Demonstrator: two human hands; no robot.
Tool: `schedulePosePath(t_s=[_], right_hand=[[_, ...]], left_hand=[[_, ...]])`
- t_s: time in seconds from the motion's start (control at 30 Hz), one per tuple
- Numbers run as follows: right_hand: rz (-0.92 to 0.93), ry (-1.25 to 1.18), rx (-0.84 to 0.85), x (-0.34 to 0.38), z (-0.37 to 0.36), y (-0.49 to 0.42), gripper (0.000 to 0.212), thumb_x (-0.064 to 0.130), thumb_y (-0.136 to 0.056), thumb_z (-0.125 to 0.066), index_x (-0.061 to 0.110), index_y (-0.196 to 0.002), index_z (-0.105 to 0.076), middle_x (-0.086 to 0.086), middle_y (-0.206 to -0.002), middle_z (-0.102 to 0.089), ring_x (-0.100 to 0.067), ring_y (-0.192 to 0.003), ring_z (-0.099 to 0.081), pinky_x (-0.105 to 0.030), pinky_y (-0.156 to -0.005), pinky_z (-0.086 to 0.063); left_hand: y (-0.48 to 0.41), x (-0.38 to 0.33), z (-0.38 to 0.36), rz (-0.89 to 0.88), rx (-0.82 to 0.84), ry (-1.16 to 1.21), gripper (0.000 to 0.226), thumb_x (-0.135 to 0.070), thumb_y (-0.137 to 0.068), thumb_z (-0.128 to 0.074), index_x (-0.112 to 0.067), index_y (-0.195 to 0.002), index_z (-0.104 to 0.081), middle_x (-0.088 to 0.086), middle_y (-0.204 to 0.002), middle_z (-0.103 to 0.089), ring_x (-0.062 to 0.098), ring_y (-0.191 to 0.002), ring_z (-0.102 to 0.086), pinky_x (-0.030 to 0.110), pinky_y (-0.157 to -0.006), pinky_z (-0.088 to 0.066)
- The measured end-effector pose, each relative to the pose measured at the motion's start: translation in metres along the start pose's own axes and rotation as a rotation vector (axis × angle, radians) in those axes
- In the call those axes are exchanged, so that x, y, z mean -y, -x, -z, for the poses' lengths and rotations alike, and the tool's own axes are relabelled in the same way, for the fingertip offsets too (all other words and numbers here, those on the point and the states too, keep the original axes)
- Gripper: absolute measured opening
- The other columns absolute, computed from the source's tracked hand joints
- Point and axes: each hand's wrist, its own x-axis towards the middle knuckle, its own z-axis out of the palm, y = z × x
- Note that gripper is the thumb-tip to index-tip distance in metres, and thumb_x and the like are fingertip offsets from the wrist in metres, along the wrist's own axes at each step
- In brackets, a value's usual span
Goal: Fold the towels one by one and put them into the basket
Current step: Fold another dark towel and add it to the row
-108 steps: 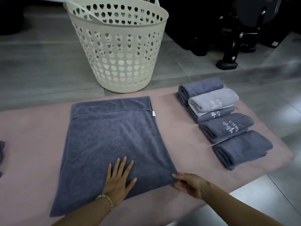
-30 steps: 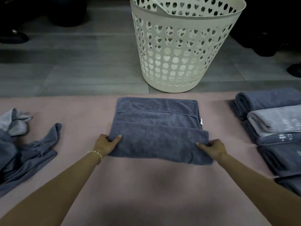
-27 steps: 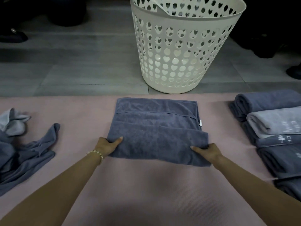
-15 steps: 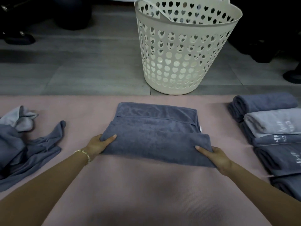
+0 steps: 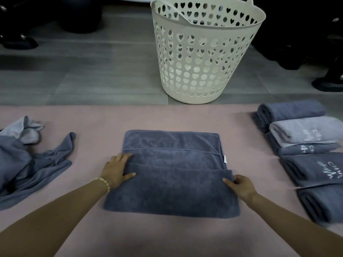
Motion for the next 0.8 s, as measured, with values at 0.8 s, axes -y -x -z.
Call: schedulePosePath(t_s=[0.8], right_hand=[[0.166, -0.249, -0.253, 0.087, 0.005, -0.118, 0.016, 0.011, -0.093, -0.056, 0.01, -0.077, -0.052, -0.011, -0.073, -0.056, -0.023, -0.072, -0.049, -0.012, -0.055, -0.041]], left_hand=[[-0.117, 0.003, 0.057, 0.369, -0.231, 1.005, 0.02, -0.023, -0.091, -0.062, -0.007, -0.101, -0.065, 0.006, -0.101, -0.063, 0.019, -0.093, -0.055, 0.01, -0.064, -0.05]])
